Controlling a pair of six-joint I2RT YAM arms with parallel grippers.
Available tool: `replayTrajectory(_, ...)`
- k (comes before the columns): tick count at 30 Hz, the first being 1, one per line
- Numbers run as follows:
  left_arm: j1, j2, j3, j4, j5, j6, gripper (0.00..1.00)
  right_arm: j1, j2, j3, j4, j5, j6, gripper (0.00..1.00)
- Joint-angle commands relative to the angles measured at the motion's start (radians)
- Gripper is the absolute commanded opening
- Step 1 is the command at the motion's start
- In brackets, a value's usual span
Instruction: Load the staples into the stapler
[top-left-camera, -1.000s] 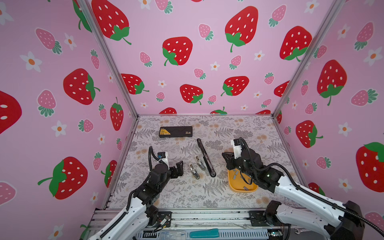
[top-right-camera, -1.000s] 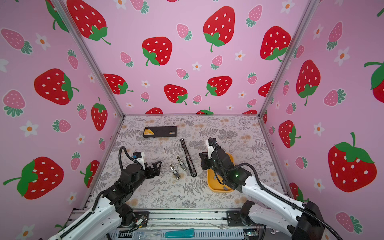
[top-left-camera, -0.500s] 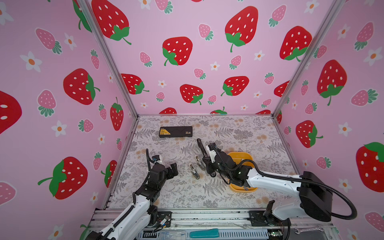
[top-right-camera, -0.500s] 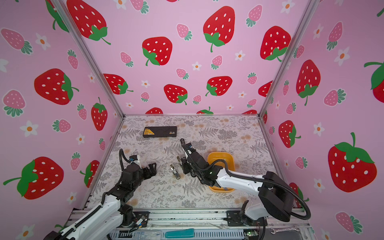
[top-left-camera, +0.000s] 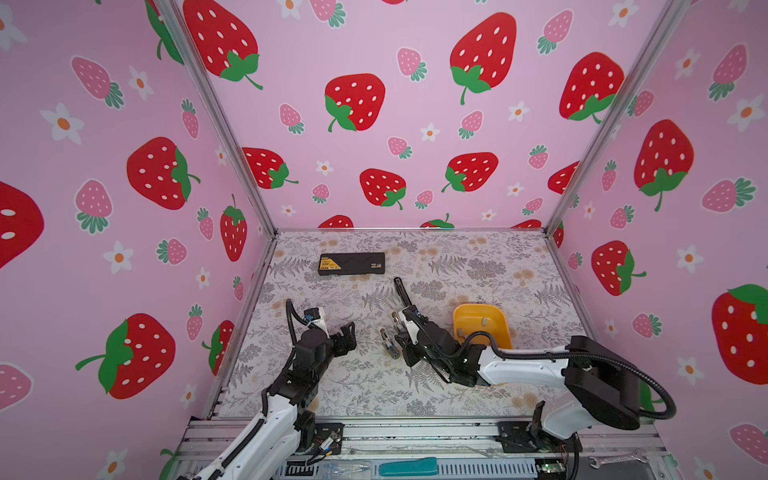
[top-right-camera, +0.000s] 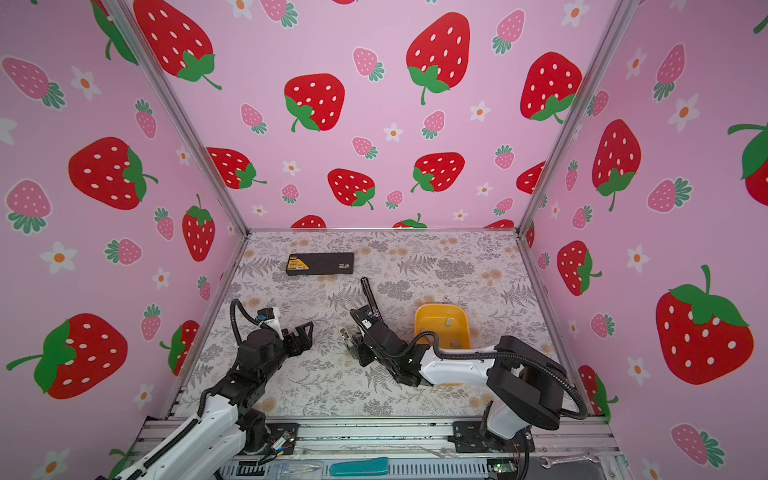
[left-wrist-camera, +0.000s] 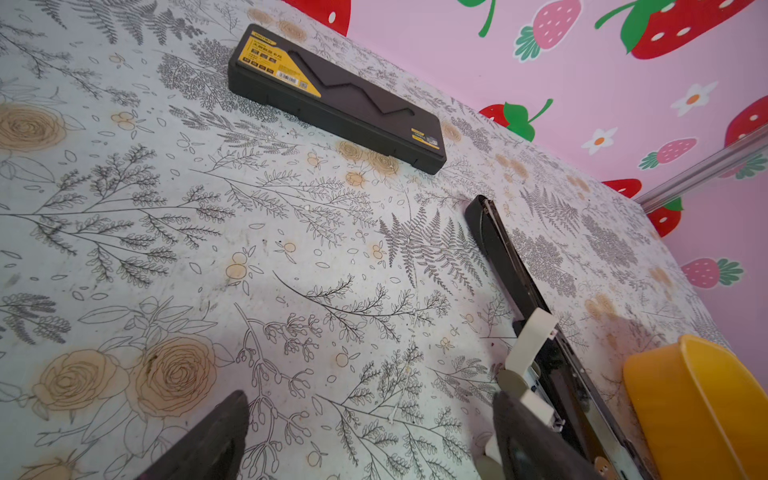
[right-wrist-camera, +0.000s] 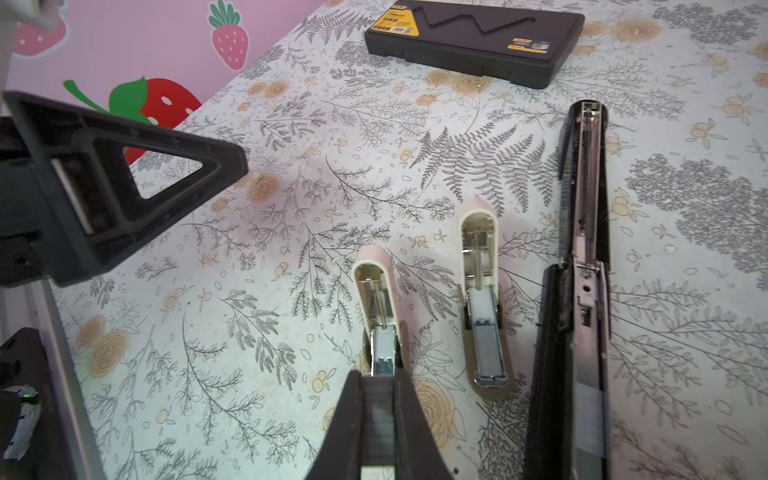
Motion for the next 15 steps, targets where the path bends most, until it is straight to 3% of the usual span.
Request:
replayTrajectory(1, 0.002, -0.002, -0.005, 0.031, 0.018, 0.022, 0.93, 0.014, 0.038, -0.01, 0.067, 0.029, -0.001, 0.05)
replayTrajectory(15, 0.002, 0.021, -0.022, 0.08, 0.059, 0.031, 0.93, 0.017, 0.159, 0.007, 0.17, 0.005, -0.028, 0.05)
